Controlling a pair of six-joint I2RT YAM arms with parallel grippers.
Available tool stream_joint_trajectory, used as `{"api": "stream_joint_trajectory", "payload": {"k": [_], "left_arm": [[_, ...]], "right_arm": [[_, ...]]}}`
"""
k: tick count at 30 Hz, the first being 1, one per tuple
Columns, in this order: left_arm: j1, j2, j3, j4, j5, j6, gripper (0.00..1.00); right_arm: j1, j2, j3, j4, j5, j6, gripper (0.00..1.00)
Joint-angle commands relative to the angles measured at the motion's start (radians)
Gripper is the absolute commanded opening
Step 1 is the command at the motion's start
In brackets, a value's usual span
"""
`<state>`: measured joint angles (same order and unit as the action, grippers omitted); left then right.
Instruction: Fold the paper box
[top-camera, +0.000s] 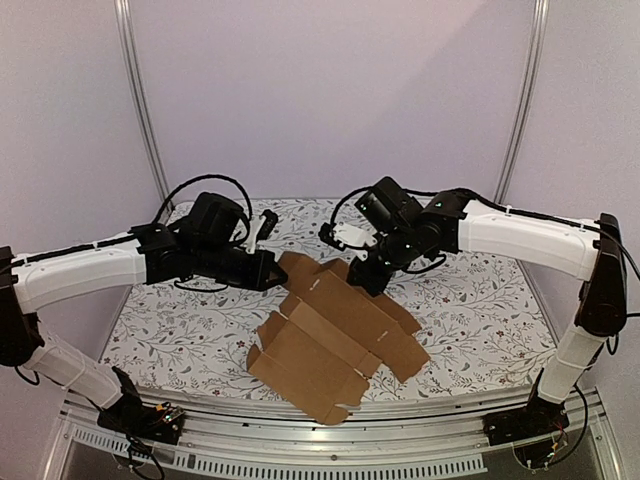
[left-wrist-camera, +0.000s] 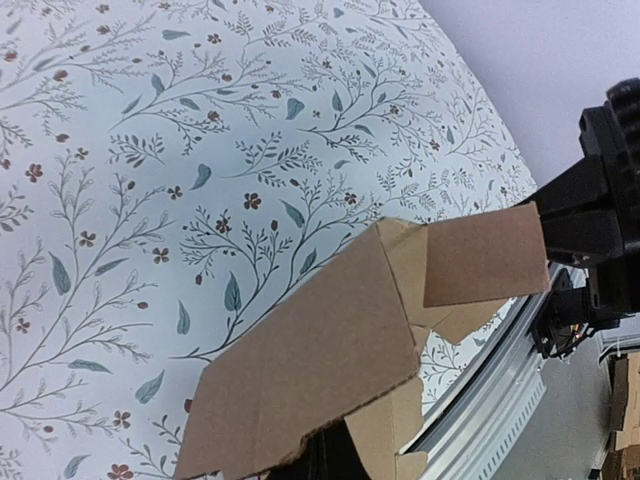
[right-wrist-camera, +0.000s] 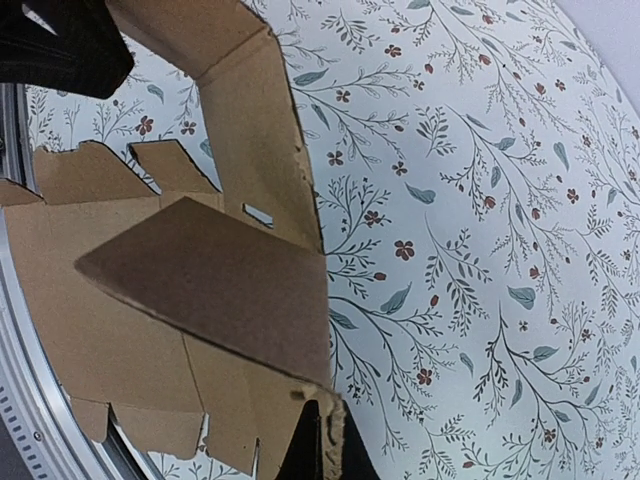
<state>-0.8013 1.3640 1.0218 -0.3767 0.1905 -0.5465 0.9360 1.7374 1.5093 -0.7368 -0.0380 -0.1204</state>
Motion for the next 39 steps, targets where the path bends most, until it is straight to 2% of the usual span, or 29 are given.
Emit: {"api": "stream_joint_trajectory", "payload": {"k": [1,11,19,28,39], "left_arm": [[0.012,0.007,0.006,0.033,-0.111,-0.011,0.00],[0.047,0.052,-0.023,0.087,-0.069,-0.026,0.00],[0.043,0.057,-0.056,0.059,0.005,-0.040,0.00],[0.025,0.038,-0.093,0.028,0.006,-0.059,0.00],[-0.018,0.048,-0.098,0.062,0.022,-0.100,0.00]], "right_arm": [[0.006,-0.052,-0.043,0.037,-0.064,-0.027,0.00],[0.019,-0.118,-0.115,0.087,-0.085,-0.063,0.00],[0.021,-0.126,-0.096,0.108,-0.042,-0.027,0.00],[0.020,-0.103,-0.065,0.109,0.026,0.006,0.00],[0.021,-0.079,-0.043,0.113,0.033,0.040,0.00]]}}
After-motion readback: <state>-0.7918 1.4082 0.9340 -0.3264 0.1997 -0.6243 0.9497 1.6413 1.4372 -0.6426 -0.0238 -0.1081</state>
